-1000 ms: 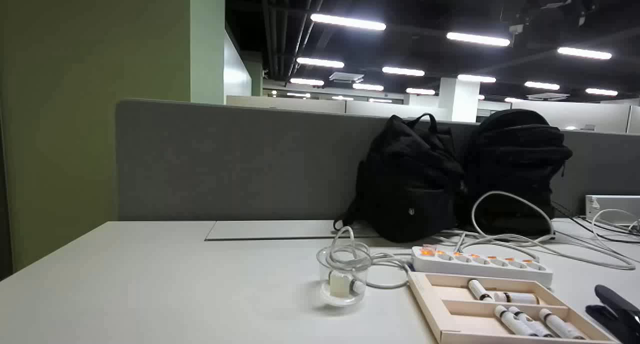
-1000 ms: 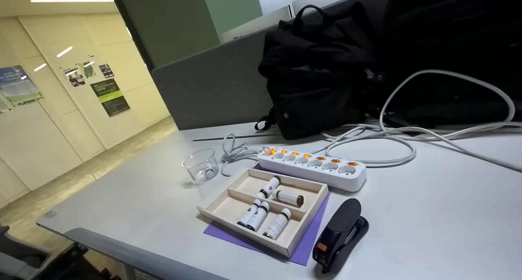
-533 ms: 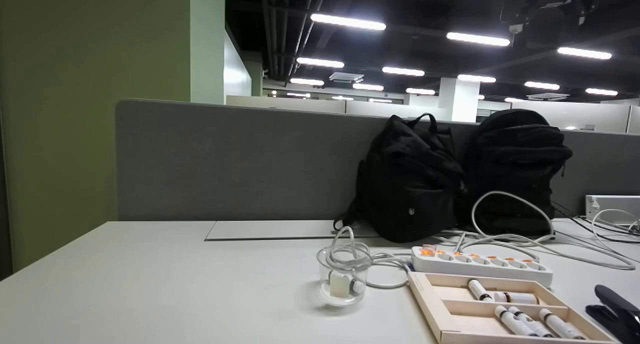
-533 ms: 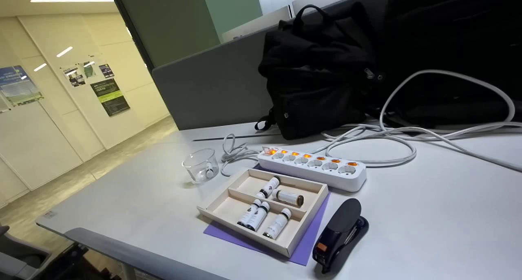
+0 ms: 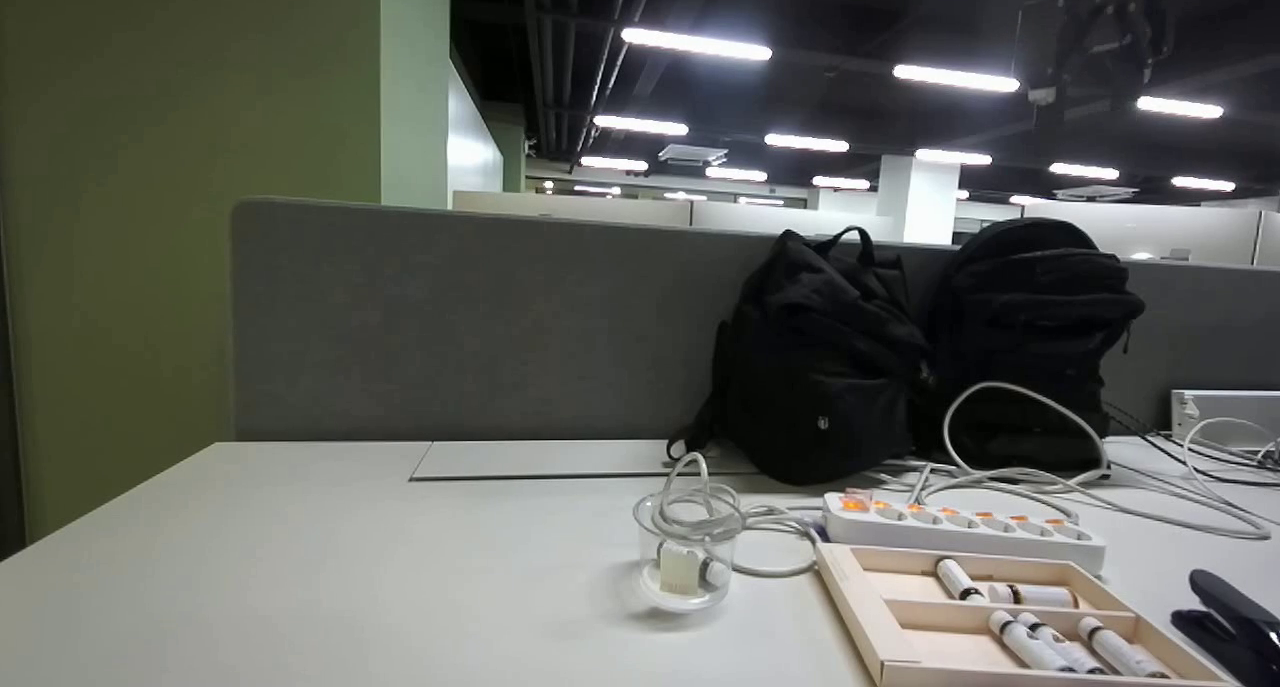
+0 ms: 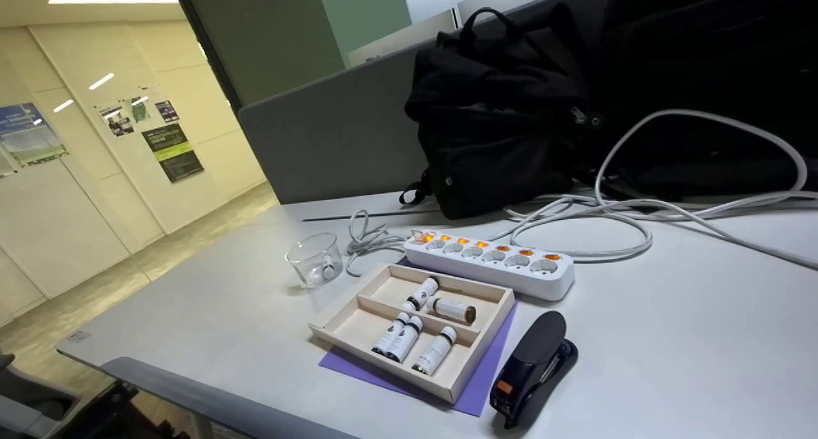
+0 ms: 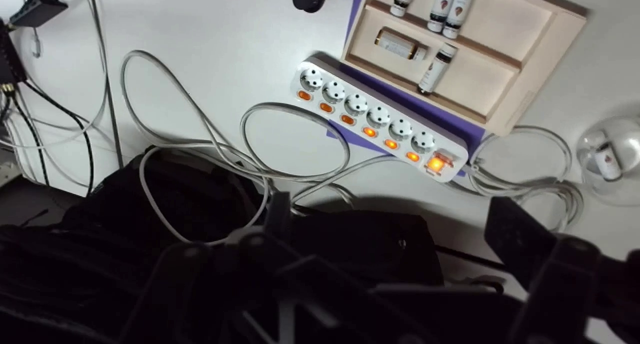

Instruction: Remove one bottle from the tray and place it on the left side of the table

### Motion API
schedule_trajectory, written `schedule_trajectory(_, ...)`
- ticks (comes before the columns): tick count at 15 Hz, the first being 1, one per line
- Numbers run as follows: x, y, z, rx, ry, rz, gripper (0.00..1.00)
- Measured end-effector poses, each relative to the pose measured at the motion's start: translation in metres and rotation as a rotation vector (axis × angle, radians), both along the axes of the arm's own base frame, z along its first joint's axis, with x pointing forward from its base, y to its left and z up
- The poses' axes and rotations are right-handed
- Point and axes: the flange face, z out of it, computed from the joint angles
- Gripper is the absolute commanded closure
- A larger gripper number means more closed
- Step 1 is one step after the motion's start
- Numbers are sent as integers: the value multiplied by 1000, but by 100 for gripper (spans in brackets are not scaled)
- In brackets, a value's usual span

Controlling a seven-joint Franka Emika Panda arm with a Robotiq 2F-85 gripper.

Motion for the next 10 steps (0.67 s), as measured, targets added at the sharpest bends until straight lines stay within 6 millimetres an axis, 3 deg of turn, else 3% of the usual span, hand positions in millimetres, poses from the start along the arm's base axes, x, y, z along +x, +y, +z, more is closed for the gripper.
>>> schedule_trajectory(6,50,-48,-102,-142,214,248,0)
schedule_trajectory(8,66,-55,-119,-172,266,260,0)
schedule_trajectory(10,74,-56,-121,-178,276,262,0)
